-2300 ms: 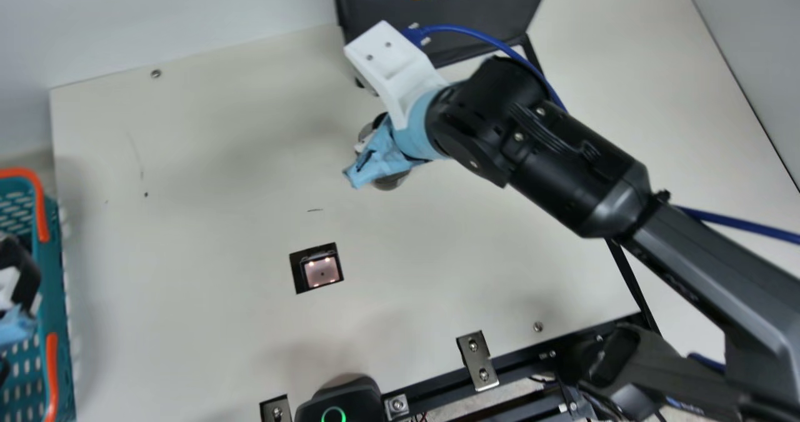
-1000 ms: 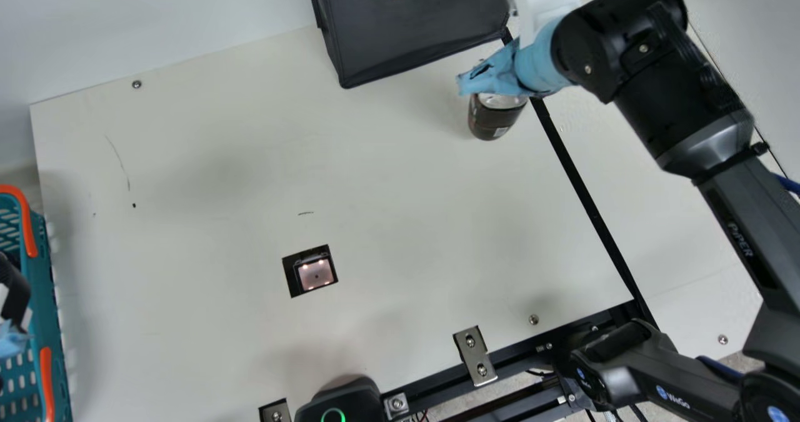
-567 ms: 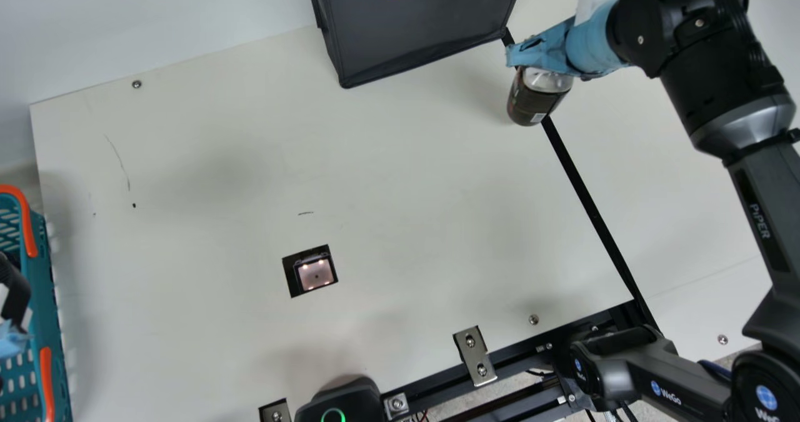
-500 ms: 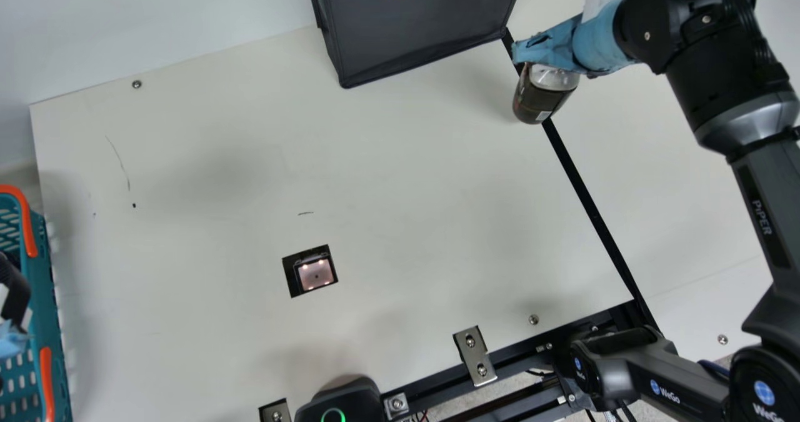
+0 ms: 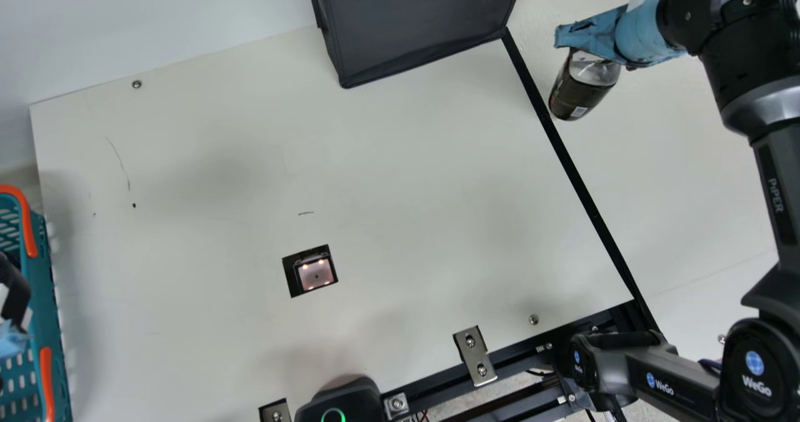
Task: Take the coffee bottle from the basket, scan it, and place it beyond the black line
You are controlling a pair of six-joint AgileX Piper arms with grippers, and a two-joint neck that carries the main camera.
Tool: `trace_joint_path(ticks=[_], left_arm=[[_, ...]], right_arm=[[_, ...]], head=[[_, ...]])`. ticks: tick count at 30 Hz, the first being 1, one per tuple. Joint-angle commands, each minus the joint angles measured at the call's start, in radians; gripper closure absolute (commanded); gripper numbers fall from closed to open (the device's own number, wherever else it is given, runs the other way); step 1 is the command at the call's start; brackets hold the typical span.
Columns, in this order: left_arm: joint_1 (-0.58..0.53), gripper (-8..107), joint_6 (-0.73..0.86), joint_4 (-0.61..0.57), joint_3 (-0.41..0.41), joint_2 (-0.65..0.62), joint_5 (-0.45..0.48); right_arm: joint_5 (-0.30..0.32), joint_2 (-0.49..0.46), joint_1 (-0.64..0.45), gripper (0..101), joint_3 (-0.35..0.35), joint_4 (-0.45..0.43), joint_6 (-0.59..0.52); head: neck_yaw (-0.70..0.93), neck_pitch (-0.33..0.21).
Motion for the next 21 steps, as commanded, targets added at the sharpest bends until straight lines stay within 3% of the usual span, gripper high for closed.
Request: trace_joint_path(ticks=[1,21], left_arm=[[0.0,9,0.0,0.0,0.0,0.0,0.0],[0.0,9,0.0,0.0,0.0,0.0,0.0]], right_arm=[[-0.003,0.003,-0.016,101,-0.002,-0.003,-0.002],[-0.078,0.059,-0.109,101,0.013,-0.002,-0.021]], head=[[-0.001,-0.017],[-0.001,-0.017]])
